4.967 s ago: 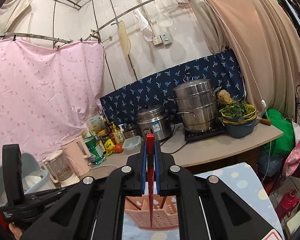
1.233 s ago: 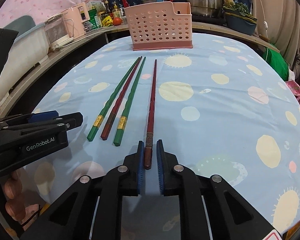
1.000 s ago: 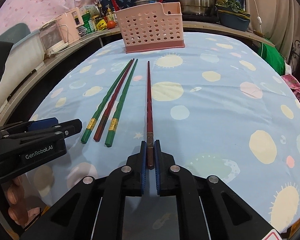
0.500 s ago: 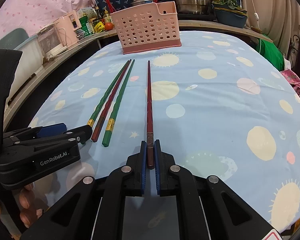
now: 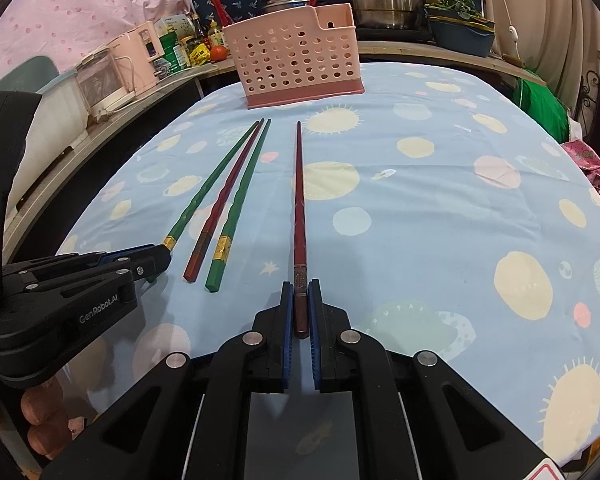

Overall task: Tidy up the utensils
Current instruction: 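Grasp a dark red chopstick with the right tool while the left tool grasps a green chopstick, then lift both chopsticks and carry them over the pink basket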

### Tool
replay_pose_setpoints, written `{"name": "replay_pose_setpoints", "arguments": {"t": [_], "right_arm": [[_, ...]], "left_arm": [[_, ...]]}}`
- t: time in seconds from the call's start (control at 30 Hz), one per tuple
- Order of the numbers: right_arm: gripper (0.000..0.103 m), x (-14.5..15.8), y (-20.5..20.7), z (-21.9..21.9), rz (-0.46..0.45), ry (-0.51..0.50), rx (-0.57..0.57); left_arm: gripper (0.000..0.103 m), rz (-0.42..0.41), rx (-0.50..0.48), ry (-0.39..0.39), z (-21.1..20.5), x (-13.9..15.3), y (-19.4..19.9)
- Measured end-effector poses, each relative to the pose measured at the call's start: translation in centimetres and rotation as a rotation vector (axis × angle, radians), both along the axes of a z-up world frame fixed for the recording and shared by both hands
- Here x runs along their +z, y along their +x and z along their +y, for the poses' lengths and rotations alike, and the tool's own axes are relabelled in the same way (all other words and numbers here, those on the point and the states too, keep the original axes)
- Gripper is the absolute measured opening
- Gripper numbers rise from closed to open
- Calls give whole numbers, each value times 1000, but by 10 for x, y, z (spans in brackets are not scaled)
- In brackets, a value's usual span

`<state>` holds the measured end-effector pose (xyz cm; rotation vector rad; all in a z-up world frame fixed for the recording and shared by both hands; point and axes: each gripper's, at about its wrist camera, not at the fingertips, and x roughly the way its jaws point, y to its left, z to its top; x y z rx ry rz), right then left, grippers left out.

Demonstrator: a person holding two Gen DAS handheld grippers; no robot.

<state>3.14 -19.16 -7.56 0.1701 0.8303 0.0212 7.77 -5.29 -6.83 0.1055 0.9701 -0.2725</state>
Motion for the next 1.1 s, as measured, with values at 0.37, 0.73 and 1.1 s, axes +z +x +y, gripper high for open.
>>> {"name": "replay_pose_setpoints", "arguments": {"t": [0.37,0.73,1.1], "right_arm": [[7,19,-8,0,-34,13,-1],[7,74,-17,-18,-150,41,-40],[7,137,-9,-46,-298,78,-71]], "left_arm": [[7,-34,23,-39,11,23,-7],[7,-124,47,-105,26,76,-10],[7,-235,58,-146,32,130,0]]}}
